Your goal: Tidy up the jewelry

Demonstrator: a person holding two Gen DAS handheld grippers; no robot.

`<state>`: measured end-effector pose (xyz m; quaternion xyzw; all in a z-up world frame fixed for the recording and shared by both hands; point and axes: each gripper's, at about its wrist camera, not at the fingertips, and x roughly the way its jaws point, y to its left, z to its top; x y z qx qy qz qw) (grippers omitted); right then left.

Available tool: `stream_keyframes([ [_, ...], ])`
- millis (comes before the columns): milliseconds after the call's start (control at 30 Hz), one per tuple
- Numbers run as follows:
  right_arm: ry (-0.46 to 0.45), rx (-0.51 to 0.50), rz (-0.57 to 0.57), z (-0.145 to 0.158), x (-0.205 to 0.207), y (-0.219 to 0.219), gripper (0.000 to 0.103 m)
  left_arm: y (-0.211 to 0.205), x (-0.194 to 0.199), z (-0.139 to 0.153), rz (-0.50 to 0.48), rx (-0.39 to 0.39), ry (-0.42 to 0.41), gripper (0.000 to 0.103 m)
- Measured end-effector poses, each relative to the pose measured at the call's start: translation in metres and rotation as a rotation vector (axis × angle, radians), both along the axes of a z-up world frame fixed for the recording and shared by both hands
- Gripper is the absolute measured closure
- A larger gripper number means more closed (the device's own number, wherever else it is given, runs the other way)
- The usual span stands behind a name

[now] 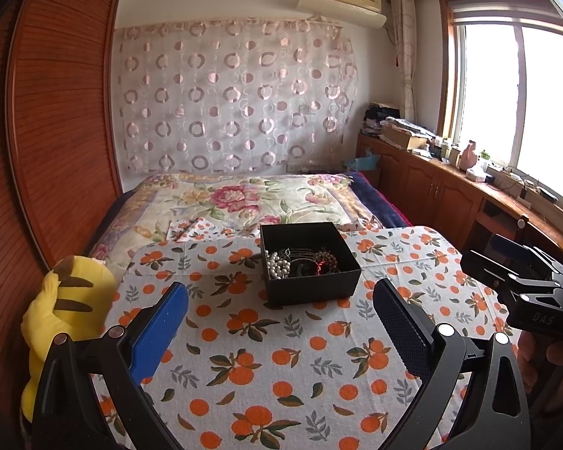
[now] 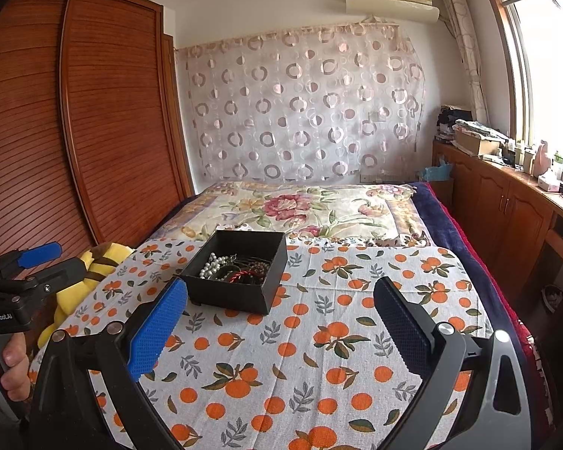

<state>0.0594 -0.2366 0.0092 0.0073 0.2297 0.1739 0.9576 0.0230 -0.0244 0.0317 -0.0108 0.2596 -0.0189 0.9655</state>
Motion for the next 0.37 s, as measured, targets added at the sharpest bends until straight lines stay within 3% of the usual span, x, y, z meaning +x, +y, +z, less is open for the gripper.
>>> stream_keyframes([
  [367, -0.001, 0.0, -0.001, 0.0001, 0.0, 0.0005, 0.003, 0.0007, 0.0001, 0.0029, -0.001, -0.006, 0.0, 0.008],
])
